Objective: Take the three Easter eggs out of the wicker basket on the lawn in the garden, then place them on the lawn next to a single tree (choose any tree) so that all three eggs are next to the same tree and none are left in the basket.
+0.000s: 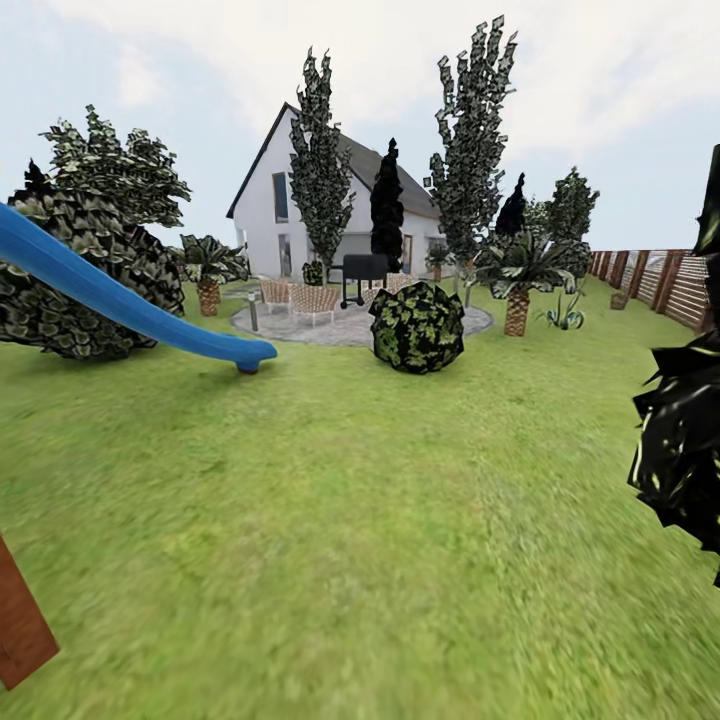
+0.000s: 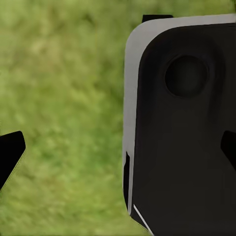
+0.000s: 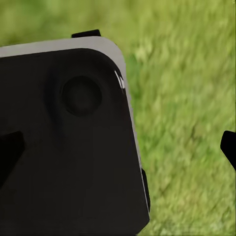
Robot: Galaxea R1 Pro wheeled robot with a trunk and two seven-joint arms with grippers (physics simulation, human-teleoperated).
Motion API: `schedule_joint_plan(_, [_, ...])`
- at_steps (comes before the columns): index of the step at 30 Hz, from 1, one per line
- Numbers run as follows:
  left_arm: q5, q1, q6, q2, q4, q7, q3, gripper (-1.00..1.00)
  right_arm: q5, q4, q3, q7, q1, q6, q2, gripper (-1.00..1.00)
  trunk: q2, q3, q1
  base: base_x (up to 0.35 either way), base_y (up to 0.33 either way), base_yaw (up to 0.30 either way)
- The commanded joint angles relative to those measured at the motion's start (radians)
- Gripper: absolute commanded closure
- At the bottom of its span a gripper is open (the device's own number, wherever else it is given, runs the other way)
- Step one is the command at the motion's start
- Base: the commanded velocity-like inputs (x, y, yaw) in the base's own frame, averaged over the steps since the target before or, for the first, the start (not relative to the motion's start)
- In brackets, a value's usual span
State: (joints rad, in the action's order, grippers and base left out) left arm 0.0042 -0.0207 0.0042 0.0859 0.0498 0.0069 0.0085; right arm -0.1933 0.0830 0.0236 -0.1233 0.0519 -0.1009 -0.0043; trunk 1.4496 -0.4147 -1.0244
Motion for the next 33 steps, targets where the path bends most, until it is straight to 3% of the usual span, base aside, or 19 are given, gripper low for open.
schedule_joint_plan(1, [0.000, -0.001, 0.000, 0.000, 0.002, 0.001, 0.001, -1.00, -0.008, 0.005, 0.003, 0.000, 0.002, -0.008, 0.001, -1.00, 0.000, -0.001, -0.001, 0.328, 0.000, 0.000])
schedule_joint_plan(33, [0.000, -0.001, 0.000, 0.004, 0.004, 0.001, 0.001, -1.00, -0.012, 0.005, 0.000, -0.007, 0.002, -0.011, -0.006, -1.00, 0.000, -0.001, -0.001, 0.328, 0.000, 0.000])
